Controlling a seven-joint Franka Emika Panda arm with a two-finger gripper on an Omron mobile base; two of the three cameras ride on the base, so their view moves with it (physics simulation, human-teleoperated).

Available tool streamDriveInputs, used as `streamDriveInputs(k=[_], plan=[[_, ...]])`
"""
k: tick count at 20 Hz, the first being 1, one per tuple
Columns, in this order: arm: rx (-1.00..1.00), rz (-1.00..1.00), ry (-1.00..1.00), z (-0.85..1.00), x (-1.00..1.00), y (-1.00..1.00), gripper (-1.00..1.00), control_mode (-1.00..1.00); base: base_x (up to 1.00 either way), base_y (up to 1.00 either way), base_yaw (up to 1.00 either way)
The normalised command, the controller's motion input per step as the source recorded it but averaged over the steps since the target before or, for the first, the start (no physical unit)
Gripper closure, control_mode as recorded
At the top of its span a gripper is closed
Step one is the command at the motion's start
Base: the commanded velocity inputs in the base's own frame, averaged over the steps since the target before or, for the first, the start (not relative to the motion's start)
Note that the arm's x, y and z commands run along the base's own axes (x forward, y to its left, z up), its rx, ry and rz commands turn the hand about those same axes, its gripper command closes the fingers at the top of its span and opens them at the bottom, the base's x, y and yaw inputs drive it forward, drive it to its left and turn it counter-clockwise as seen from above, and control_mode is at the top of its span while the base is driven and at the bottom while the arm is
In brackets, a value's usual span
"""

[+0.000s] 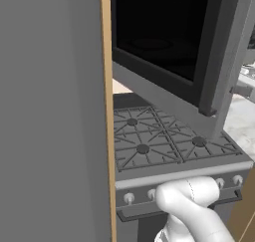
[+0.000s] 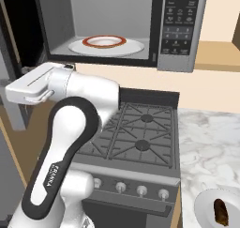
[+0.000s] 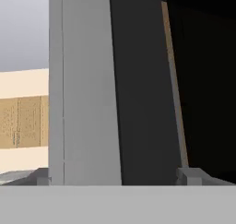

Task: Pick the sweet potato from the counter and place it in the microwave. Then turn on the microwave.

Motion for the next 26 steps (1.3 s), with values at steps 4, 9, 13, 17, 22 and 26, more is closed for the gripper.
streamDriveInputs(k=[4, 9, 13, 17, 22, 26], plan=[[-0.06, 0.0, 0.03, 0.0, -0.09, 0.56, -1.0, -1.0, 0.0, 0.0, 0.0], [-0.03, 0.0, 0.0, 0.0, -0.05, 0.46, -1.0, -1.0, 0.0, 0.0, 0.0], [-0.02, 0.0, 0.0, 0.0, -0.05, 0.37, -1.0, -1.0, 0.0, 0.0, 0.0], [-0.02, 0.0, 0.0, 0.0, 0.0, 0.35, -1.0, -1.0, 0.0, 0.0, 0.0], [-0.03, 0.0, 0.0, 0.0, 0.0, 0.36, -1.0, -1.0, 0.0, 0.0, 0.0], [-0.03, 0.0, 0.0, 0.0, 0.0, 0.37, -1.0, -1.0, 0.0, 0.0, 0.0]])
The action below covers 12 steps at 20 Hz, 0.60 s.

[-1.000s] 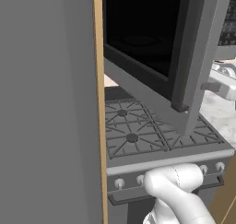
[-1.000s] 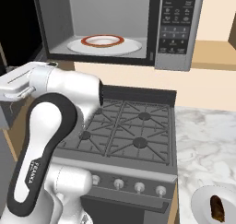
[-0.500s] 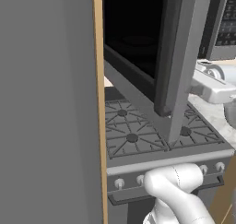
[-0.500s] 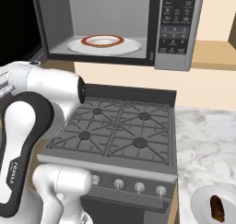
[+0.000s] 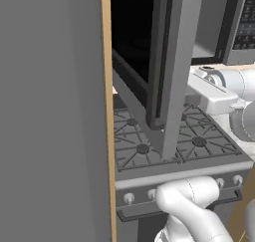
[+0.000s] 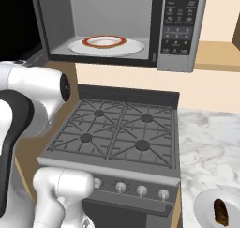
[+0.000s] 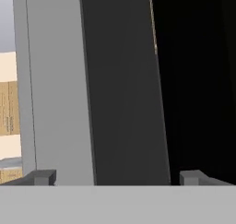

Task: Pick the sweet potato from the counter and place it in the microwave. Then turn on the microwave.

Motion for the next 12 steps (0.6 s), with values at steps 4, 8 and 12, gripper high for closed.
streamDriveInputs(k=[4, 8, 12], plan=[[-0.01, 0.0, 0.0, 0.0, 0.0, 0.35, -1.0, -1.0, 0.0, 0.0, 0.0], [0.0, 0.0, 0.0, 0.0, 0.0, 0.26, -1.0, -1.0, 0.0, 0.0, 0.0], [0.0, 0.0, 0.0, 0.0, 0.0, 0.17, -1.0, -1.0, 0.0, 0.0, 0.0]])
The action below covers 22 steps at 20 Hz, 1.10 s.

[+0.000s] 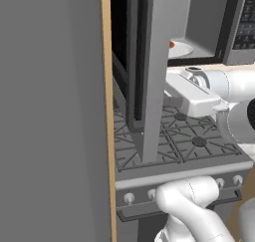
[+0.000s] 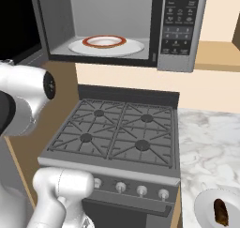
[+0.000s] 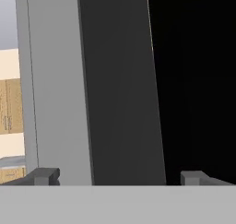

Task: Pick the sweet potato from the counter and place it in the microwave. Then turn on the microwave.

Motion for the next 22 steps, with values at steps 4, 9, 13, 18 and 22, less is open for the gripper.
streamDriveInputs(k=[4, 9, 13, 18, 22], plan=[[0.0, 0.0, 0.0, 0.0, 0.0, 0.18, -1.0, -1.0, 0.0, 0.0, 0.0], [0.0, 0.0, 0.0, -0.04, 0.0, 0.2, -1.0, -1.0, 0.0, 0.0, 0.0], [0.0, 0.0, 0.0, -0.02, 0.0, 0.22, -1.0, -1.0, 0.0, 0.0, 0.0], [0.0, 0.0, 0.0, 0.0, 0.0, 0.16, -1.0, -1.0, 0.0, 0.0, 0.0], [0.0, 0.0, 0.0, 0.0, -0.03, -0.23, -1.0, -1.0, 0.0, 0.0, 0.0]])
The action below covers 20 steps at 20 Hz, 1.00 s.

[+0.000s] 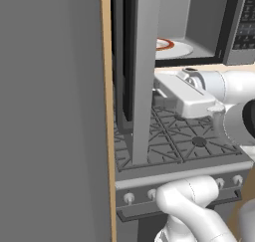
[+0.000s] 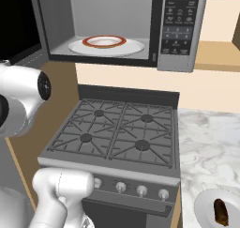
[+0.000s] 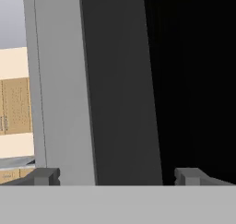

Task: Pick the sweet potato from the counter and place it in the microwave. Then turn on the microwave.

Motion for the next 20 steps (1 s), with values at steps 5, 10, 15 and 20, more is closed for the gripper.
streamDriveInputs(k=[5, 10, 15, 20], plan=[[0.0, 0.0, -0.02, 0.0, -0.09, -0.54, -1.0, -1.0, 0.0, 0.0, 0.0], [0.0, -0.01, -0.03, 0.0, -0.01, -0.53, -1.0, -1.0, 0.0, 0.0, 0.0], [-0.01, -0.05, -0.03, 0.0, 0.0, -0.46, -1.0, -1.0, 0.0, 0.0, 0.0], [-0.03, -0.09, 0.0, 0.0, 0.01, -0.32, -1.0, -1.0, 0.0, 0.0, 0.0]])
